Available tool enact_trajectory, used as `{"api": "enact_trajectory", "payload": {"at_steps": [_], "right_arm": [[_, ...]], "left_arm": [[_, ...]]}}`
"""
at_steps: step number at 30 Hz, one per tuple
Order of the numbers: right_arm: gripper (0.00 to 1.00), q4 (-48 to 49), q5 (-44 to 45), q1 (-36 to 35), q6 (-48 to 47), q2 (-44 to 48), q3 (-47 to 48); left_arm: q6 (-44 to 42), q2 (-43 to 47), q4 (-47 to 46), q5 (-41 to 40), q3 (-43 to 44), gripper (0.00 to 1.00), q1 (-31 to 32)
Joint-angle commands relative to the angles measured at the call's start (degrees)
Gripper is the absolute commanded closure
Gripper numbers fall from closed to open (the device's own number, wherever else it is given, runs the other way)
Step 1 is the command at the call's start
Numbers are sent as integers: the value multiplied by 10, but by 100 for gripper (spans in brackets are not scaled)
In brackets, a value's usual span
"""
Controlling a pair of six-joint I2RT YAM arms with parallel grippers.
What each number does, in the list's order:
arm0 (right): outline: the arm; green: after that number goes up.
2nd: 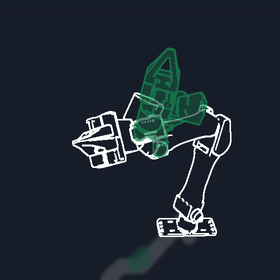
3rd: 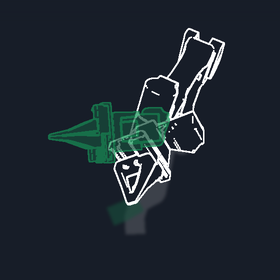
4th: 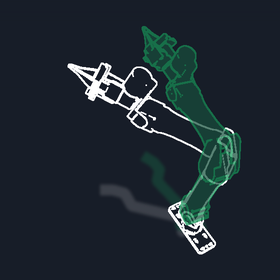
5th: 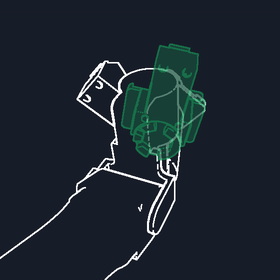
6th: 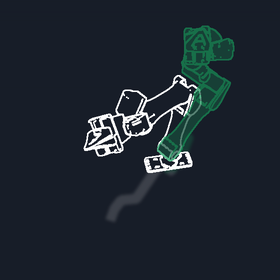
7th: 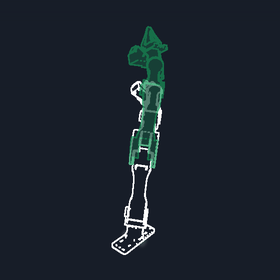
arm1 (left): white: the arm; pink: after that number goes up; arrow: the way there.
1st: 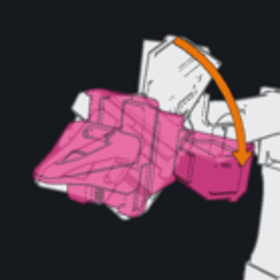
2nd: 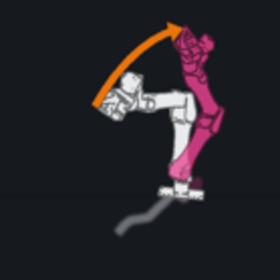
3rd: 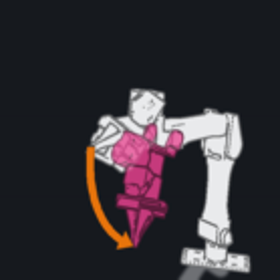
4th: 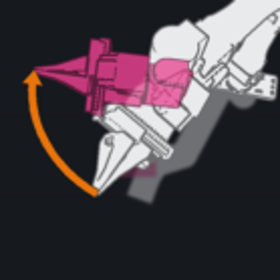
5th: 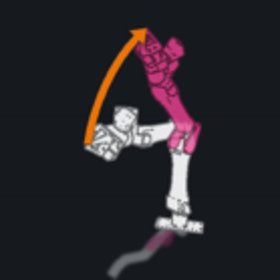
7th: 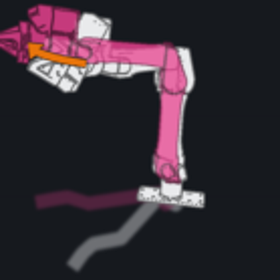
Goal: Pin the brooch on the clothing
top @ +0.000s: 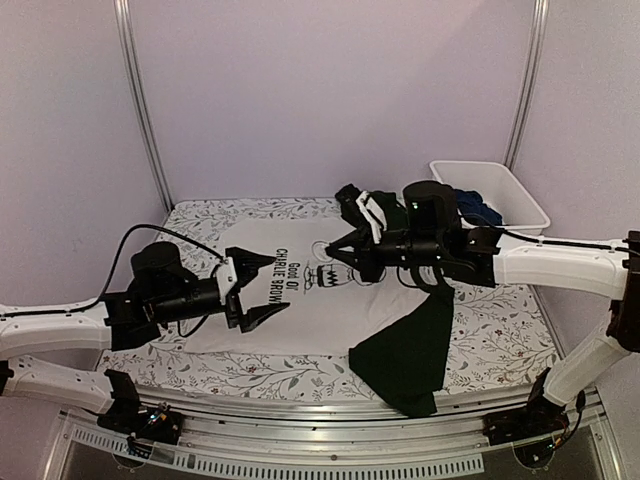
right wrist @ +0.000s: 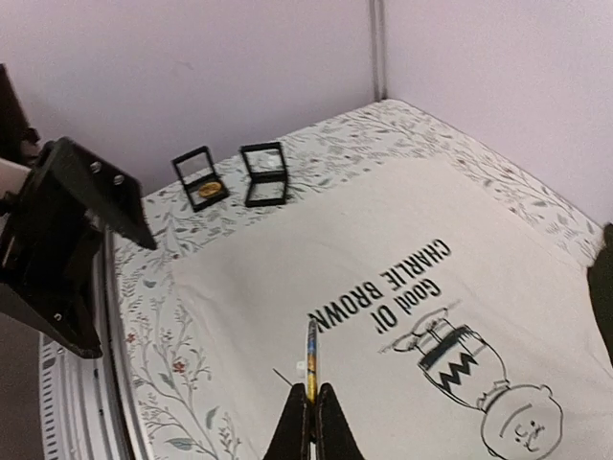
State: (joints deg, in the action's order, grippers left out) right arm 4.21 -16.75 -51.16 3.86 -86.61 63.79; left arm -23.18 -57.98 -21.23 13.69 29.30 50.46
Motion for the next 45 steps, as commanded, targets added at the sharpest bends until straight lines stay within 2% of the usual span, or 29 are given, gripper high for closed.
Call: {"api": "enact_trajectory", "payload": {"at_steps": [1,5,10,16,25,34,36,39,42,45], "right_arm": [[100,1,151,61,57,10,-55],[100,25,186,84,90,-25,-99],[100,59,214,102,150,-54,-159],[100,29,229,104,218,-67,-211],[100,-27,211,97,349,-38,-305],[100,-115,192,56,413,24,-319],[100,-132,182,55,405,33,-292],[100,-144,204,67,349,62,-228],[100,-115,185,117,275,76,-197],[100,-96,136,162,245,66,-181]], "left_arm": [[-270,-81,197,-128,22,41,-84],[-347,-125,279,-135,17,46,-148],[-409,-135,268,-135,-43,46,-180],[-461,-102,268,-125,-112,44,-193],[-519,-54,343,-105,-126,44,-208],[-553,30,442,-51,-141,41,-209],[-529,46,463,-26,-120,39,-208],[-406,34,468,26,-33,30,-206],[-305,-74,495,74,106,25,-192],[-214,-204,528,113,245,28,-183]]}}
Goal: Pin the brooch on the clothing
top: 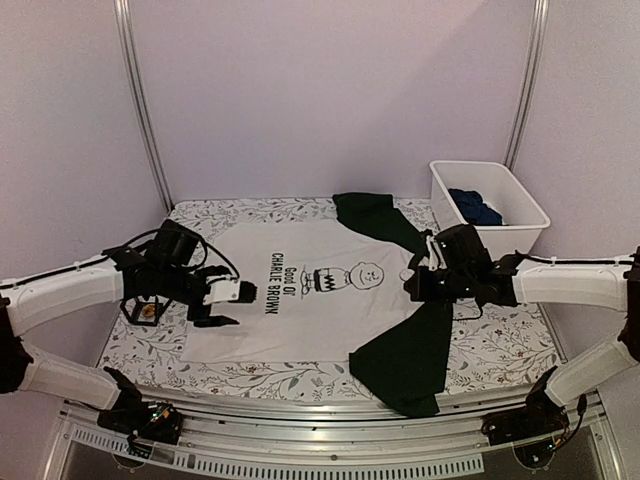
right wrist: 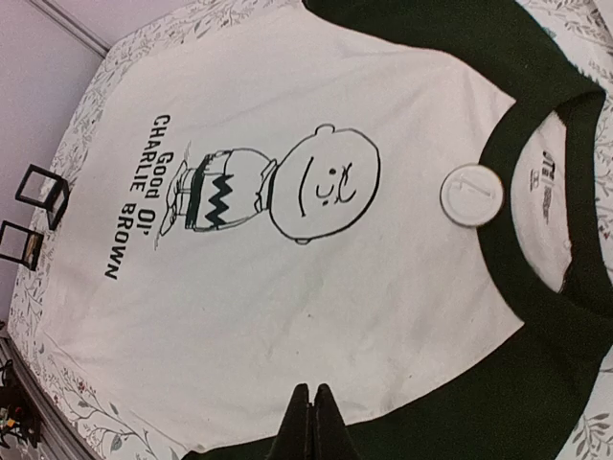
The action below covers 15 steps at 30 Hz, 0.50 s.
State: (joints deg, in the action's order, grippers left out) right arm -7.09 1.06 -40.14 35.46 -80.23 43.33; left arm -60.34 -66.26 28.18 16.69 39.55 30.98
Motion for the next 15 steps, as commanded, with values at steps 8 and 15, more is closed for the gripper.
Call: {"api": "enact_trajectory", "payload": {"at_steps": [8,15], "right_arm": [[88,-52,-74,165,-49,-161,196],[86,-5,-145,221,-41,-244,210]], "left_arm": [[388,-245,-191,55,207,27,51],[543,-319,-298,51,224,28,67]]}}
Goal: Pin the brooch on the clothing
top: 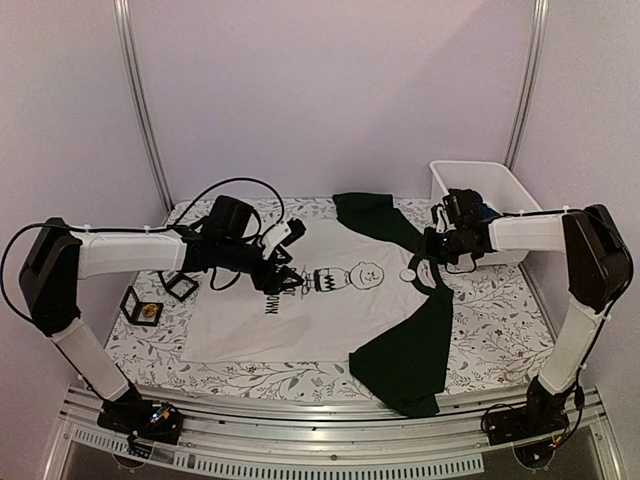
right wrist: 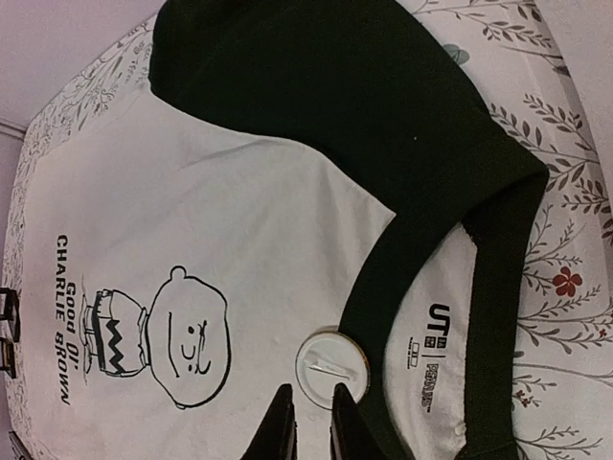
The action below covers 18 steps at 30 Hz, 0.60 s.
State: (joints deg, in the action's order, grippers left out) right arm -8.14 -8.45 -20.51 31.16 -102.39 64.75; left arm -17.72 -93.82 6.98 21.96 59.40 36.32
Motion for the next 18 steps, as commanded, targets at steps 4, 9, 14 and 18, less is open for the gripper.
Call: {"api": "enact_trajectory", "payload": {"at_steps": [4,9,14,18], "right_arm": [[84,7,-88,46,-24,-46,19],[83,-50,-142,65,-78,-107,56],[82,-67,-187,81,-100,-147,89],[81,-73,-227,81,-117,-174,101]], "left_arm": [[167,-103,-151,-14,46,31,33],[213,-144,-259,-21,28,31,59],[237,-206,-310,-26,47,34,86],[247,-233,-352,-49,47,34,98]]}}
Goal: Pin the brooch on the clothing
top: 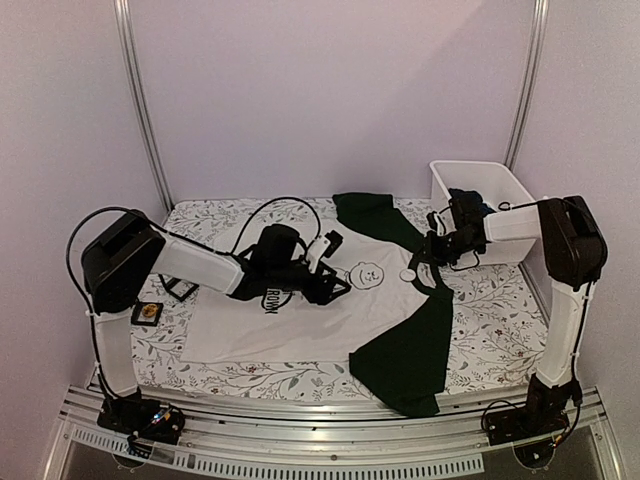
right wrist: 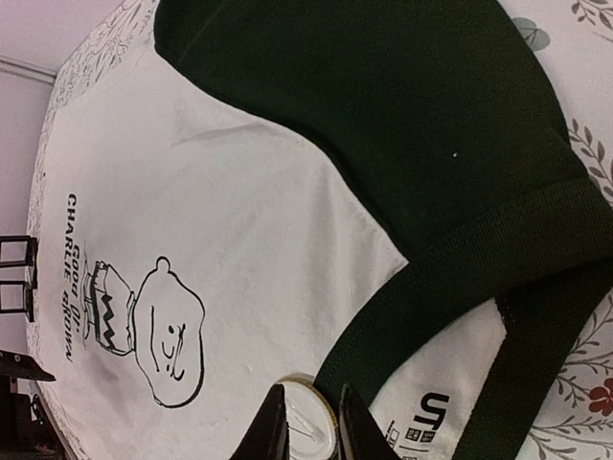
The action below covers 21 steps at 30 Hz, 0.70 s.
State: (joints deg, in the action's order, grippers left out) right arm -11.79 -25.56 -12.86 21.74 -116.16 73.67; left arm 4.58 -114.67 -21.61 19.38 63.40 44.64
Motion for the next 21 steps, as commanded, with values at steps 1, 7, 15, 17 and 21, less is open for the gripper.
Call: {"api": "enact_trajectory", "payload": {"at_steps": [1,7,15,17,21], "right_arm": [[81,-38,-58,5,-26,-41,13],[81,-54,-43,5,-33,-79,19],[79,-88,59,-21,-42,-55,-8],[79,-73,57,-26,-34,-37,-28],[79,-64,25,-26,-24,-31,-46]], "left_arm": [[24,-29,-74,-28,3,34,18],[31,-35,-101,-49,-12,34,32],[21,-29,-114,-52,-22,34,34],[20,-29,-116,-53,-25,34,33],[18,-29,-114,-52,-24,34,33]]}}
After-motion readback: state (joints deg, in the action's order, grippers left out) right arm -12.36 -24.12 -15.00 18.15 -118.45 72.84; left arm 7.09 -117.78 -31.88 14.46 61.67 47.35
